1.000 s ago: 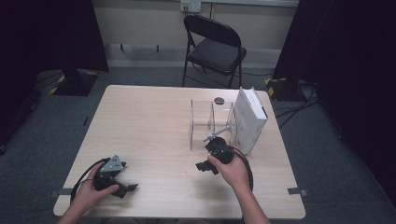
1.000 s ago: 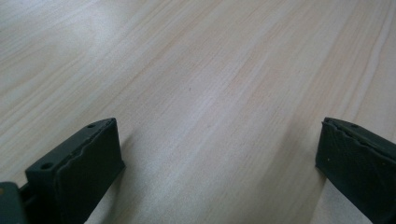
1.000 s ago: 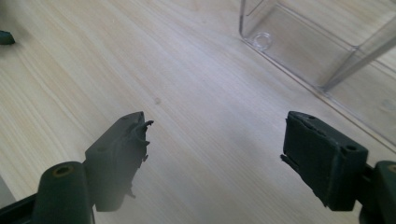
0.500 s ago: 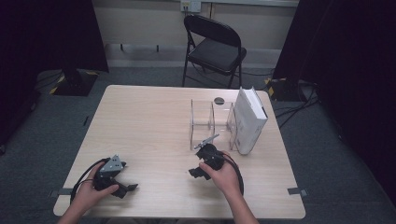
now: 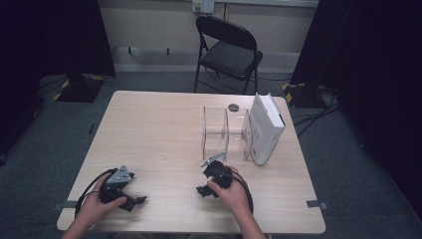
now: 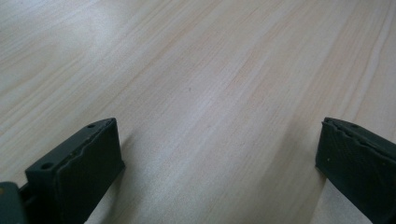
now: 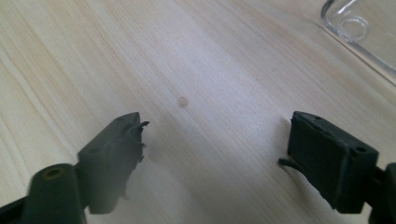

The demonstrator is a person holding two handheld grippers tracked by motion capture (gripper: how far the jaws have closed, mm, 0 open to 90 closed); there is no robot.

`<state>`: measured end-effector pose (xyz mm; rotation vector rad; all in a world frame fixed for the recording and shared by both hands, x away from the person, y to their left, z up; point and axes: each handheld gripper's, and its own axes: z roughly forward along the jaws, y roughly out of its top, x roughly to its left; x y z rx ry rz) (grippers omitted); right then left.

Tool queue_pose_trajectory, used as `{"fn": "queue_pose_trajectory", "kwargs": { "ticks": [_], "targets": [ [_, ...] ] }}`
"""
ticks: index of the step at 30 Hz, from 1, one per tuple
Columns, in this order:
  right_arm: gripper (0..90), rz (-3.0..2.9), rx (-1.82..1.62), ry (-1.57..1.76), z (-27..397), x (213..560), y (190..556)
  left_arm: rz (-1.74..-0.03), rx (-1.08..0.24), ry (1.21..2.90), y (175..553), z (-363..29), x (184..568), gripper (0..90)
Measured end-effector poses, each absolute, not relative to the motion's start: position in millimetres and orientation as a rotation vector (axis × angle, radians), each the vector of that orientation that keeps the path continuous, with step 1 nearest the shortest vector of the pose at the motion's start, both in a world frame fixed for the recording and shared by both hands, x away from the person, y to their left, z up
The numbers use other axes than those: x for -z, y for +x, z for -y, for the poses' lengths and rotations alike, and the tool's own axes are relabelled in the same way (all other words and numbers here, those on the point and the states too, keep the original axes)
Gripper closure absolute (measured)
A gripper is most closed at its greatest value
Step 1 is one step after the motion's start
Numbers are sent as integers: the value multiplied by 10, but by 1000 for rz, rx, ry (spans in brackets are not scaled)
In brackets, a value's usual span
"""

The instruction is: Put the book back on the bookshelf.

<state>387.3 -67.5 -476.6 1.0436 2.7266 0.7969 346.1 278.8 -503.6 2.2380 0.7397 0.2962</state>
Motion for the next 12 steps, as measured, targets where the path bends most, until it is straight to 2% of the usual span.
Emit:
{"fn": "queue_pose_trajectory", "kwargs": {
  "ticks": [12],
  "targets": [
    [118,-2700,-825,879,681,4842,3808,-740,-297,2238,3461,-2788,5036,0]
  ]
}}
